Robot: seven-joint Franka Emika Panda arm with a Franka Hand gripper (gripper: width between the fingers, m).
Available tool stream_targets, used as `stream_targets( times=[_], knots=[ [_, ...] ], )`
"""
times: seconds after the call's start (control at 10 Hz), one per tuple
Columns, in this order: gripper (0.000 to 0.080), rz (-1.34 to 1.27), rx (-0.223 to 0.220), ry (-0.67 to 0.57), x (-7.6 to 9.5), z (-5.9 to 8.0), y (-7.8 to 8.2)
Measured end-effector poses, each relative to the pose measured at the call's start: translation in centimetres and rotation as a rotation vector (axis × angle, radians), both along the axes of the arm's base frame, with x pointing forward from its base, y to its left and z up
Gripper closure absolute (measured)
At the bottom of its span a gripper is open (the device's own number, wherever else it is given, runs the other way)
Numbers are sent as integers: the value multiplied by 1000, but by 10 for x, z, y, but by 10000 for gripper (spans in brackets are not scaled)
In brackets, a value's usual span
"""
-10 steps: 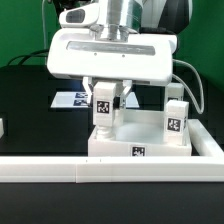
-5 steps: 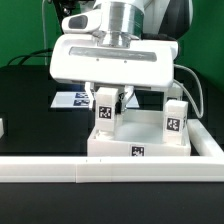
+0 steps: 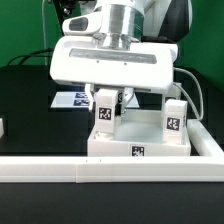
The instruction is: Assemble square table
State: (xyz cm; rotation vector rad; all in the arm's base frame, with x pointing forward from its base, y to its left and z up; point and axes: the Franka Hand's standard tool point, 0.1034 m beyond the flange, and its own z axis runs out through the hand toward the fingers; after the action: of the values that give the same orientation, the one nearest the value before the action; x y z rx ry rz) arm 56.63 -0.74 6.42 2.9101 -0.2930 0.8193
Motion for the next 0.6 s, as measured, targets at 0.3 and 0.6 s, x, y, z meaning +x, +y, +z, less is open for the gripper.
stream_targets(
  times=[0.3,0.6],
  knots=[
    [506,2,2,8,1,0,0],
    [192,3,3,18,-1,-2,0]
  ],
)
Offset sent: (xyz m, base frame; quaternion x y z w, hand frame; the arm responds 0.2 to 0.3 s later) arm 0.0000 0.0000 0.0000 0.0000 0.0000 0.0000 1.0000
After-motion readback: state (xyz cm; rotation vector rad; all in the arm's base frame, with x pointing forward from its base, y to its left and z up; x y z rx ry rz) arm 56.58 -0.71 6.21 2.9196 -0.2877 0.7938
